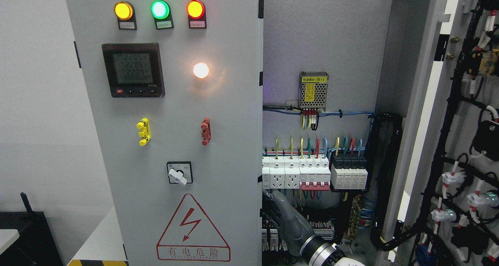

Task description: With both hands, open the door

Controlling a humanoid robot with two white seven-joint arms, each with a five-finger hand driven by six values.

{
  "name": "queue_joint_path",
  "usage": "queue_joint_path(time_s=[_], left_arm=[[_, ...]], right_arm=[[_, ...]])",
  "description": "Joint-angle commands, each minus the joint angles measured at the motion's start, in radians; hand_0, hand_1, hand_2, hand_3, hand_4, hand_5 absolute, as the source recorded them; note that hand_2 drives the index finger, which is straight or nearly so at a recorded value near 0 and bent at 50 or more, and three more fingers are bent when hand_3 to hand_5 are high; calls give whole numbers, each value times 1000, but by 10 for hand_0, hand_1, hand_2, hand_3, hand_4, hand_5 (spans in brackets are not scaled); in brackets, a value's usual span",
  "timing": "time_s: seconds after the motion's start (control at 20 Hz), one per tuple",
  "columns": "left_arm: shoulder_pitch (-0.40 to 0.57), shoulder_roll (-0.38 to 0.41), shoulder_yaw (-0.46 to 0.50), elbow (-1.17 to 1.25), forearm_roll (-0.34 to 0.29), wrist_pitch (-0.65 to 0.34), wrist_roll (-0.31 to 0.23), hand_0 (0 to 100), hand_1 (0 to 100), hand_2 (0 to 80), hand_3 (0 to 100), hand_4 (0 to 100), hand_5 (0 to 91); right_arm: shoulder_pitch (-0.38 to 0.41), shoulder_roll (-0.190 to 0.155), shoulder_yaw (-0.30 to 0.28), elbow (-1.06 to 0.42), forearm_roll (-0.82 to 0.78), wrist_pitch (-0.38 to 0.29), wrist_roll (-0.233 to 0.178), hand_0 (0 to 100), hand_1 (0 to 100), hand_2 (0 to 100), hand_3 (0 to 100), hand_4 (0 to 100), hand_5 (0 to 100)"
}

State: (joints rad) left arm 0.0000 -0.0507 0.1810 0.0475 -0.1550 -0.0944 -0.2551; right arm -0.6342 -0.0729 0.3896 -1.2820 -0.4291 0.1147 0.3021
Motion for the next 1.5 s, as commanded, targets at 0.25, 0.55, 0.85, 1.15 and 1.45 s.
queue_joint_path(time_s=[0.25, 0.55, 0.85, 1.15, 1.45], left_arm=[[14, 0, 0, 0, 0, -1, 0, 0, 0, 0, 0, 31, 0], [14, 0, 0, 0, 0, -1, 0, 0, 0, 0, 0, 31, 0], [14, 0, 0, 0, 0, -2, 0, 0, 0, 0, 0, 31, 0], [14, 0, 0, 0, 0, -1, 0, 0, 0, 0, 0, 30, 0], [14, 0, 0, 0, 0, -1, 0, 0, 0, 0, 0, 30, 0]], right_arm=[[-4, -4, -2, 7, 0, -1, 54, 107, 0, 0, 0, 0, 0], [-16, -4, -3, 15, -2, 0, 77, 107, 0, 0, 0, 0, 0], [-16, -2, -2, 15, -3, 2, 95, 106, 0, 0, 0, 0, 0], [-16, -2, -2, 15, -16, 5, 127, 106, 0, 0, 0, 0, 0], [-16, -4, -3, 15, -16, 5, 144, 106, 0, 0, 0, 0, 0]])
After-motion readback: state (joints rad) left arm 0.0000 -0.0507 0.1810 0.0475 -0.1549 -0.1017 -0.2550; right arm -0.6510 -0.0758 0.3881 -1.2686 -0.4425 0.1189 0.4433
